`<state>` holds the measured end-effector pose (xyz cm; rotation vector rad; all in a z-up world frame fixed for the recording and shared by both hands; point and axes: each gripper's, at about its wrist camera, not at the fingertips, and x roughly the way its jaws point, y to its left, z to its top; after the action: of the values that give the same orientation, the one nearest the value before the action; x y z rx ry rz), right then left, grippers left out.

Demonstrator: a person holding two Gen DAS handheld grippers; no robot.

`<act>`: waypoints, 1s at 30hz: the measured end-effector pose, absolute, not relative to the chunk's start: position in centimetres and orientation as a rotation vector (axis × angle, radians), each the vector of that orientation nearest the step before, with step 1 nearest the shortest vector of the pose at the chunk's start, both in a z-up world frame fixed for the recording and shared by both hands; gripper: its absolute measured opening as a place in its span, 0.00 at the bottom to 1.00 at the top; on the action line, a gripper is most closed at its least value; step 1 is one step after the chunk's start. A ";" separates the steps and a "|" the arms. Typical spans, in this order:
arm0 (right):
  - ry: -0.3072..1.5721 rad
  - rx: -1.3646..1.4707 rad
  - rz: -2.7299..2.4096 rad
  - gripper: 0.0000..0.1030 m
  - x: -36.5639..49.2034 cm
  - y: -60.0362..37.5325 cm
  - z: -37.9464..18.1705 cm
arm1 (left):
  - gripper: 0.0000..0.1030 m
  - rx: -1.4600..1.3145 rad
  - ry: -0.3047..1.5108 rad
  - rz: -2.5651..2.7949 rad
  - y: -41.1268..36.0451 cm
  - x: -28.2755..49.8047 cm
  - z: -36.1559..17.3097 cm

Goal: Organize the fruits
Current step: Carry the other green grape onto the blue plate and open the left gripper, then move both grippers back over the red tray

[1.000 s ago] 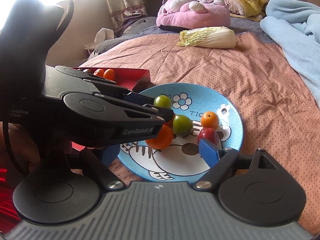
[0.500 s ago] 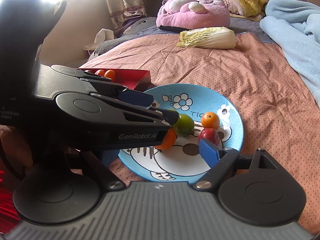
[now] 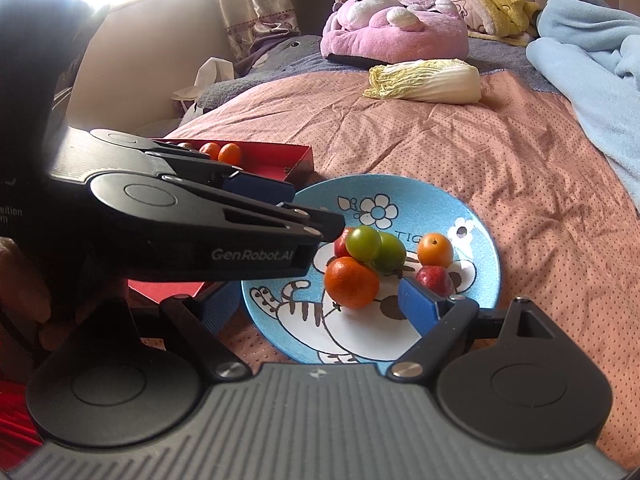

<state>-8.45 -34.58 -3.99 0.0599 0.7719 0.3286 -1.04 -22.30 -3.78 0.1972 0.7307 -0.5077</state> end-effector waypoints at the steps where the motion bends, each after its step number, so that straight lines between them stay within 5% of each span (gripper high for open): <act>1: 0.770 0.059 0.330 0.87 -8.4 -34.5 -3.9 | 0.44 0.194 0.728 -0.507 -22.1 -1.1 -3.6; 30: 0.761 0.015 0.410 0.87 -6.0 -28.3 -2.0 | 0.45 0.090 0.729 -0.317 -12.4 1.5 -2.7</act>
<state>-6.05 -28.26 -1.99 0.0154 0.7609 0.4102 1.49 -12.40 -2.70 0.0896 0.7292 -0.3173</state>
